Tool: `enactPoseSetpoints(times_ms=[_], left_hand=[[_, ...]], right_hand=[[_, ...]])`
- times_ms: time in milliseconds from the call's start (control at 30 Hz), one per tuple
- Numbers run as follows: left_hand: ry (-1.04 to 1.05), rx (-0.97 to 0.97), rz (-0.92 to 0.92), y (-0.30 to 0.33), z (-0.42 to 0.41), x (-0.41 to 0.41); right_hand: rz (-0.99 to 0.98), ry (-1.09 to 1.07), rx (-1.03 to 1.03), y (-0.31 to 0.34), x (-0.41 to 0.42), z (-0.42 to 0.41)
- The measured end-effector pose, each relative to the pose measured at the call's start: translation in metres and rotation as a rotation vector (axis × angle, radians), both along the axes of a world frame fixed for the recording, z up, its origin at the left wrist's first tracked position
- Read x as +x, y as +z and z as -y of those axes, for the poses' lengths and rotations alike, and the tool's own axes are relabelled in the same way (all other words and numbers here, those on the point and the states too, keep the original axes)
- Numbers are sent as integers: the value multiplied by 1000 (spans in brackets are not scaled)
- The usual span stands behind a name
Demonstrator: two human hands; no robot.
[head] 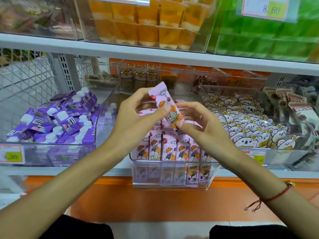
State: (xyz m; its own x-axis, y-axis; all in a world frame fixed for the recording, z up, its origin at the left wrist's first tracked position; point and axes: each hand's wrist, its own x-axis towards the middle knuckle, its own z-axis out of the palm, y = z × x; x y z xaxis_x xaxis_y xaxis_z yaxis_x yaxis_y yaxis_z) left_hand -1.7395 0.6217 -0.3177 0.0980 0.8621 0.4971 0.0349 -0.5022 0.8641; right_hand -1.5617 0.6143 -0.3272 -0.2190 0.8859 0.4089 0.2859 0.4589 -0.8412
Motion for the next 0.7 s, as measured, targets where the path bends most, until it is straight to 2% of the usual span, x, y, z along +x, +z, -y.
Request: enactPoseSetpoints(times_ms=[100,200,300,433,700], left_hand=[[12,5,-26,1,-2,-2],[116,54,43,2,-7,-5],[208,108,35,5,-17,-6],[251,115,-102,10,-45,0],[366,56,-495,11,-109,28]], right_hand=[[37,-52,46,-3,4,-3],[143,-193,126,-7,9,-9],[397,-205,138,-16,12,-12],[788,-96,157,-28,9,-10],[830,-113,175,-23,6,-5]])
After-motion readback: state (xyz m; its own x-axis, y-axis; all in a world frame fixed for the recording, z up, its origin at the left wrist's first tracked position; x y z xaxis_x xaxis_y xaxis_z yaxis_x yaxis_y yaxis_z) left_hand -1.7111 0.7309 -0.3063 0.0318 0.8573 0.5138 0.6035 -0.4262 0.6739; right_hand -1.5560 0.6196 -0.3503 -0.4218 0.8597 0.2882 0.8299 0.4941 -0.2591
